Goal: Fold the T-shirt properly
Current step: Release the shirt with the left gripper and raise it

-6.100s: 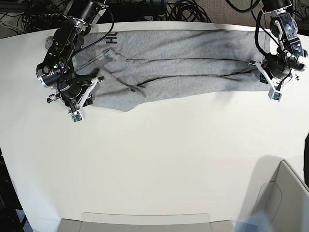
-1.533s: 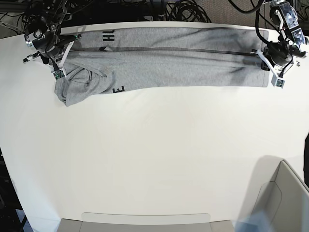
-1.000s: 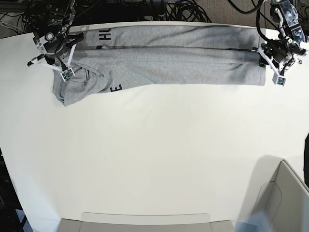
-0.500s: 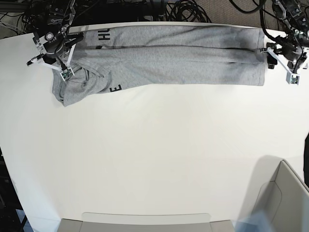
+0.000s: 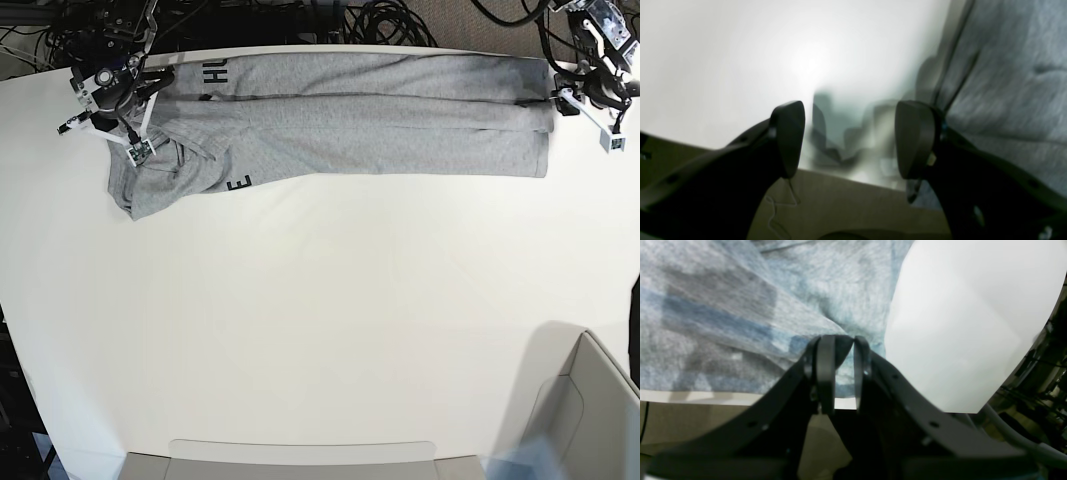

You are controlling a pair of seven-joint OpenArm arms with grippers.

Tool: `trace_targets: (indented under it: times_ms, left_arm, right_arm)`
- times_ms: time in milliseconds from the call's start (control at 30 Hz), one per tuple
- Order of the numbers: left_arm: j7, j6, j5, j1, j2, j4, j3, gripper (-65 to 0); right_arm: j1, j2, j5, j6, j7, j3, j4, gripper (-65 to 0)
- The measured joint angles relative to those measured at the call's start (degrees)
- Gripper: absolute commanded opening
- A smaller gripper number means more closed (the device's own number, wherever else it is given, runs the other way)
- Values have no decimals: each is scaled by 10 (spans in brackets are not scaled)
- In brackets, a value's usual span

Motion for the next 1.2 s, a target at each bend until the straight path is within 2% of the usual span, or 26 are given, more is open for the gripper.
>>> trace_targets:
  times_ms: [233, 333, 500, 567, 800, 1067, 1200]
  left_arm:
    - [31, 0, -7, -31, 1, 2, -1, -230]
    - [42, 2, -16, -49, 1, 10, -33, -230]
    - [28, -3, -135, -17, -2, 116, -34, -230]
    - [30, 0, -160, 9, 1, 131, -34, -230]
    - [40, 0, -159, 25, 23, 87, -31, -236]
    - [40, 0, -155, 24, 21, 55, -30, -236]
    - [37, 0, -156, 24, 19, 38, 5, -236]
  right_arm:
    - [1, -1, 0, 0, 0, 0, 0, -549]
    - [0, -3, 0, 0, 0, 0, 0, -549]
    - [4, -2, -1, 0, 0, 0, 0, -549]
    - [5, -3, -1, 0, 0, 0, 0, -549]
    - [8, -2, 0, 0, 0, 0, 0, -549]
    - [9, -2, 0, 0, 0, 0, 0, -561]
    - [9, -3, 0, 0, 0, 0, 0, -573]
